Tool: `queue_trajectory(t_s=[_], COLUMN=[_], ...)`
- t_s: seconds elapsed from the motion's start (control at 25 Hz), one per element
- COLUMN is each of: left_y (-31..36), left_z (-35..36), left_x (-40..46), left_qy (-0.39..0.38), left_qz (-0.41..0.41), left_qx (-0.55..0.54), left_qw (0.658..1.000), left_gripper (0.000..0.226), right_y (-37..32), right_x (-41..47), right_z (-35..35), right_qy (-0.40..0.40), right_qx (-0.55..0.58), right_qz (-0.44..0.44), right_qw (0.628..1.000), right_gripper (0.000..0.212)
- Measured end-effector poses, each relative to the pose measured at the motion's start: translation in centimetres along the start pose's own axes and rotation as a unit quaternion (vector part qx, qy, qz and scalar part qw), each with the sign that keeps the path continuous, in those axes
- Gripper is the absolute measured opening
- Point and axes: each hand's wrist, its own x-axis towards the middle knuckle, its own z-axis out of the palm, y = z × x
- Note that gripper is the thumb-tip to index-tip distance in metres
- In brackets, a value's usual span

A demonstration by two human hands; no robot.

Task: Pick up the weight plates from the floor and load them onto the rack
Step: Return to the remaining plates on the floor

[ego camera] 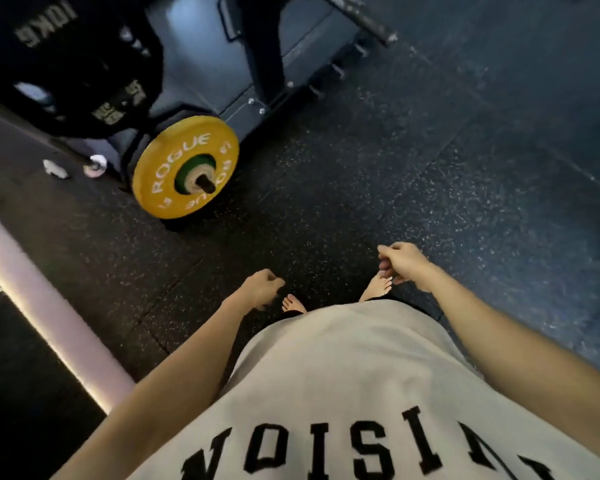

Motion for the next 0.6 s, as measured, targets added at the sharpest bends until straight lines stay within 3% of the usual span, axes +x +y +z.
queue_trajectory(t_s=[0.2,0.6], left_y=[8.4,31.2], left_z=[3.8,17.2], left_x=[3.0,6.1], left_qy=[-0.041,0.001], left_qz=[0.033,0.118], left_qx=[0.169,0.303], left_qw=[0.984,0.946], left_gripper=[0.031,0.028], right_y=[10.3,21.9], right_x=[0.2,1.2], right_z=[-7.6,-26.3], right_qy=[0.058,0.094], right_qx=[0.095,0.166], right_qz=[0.073,0.128], right_qw=[0.991,0.973], right_gripper=[0.024,0.021])
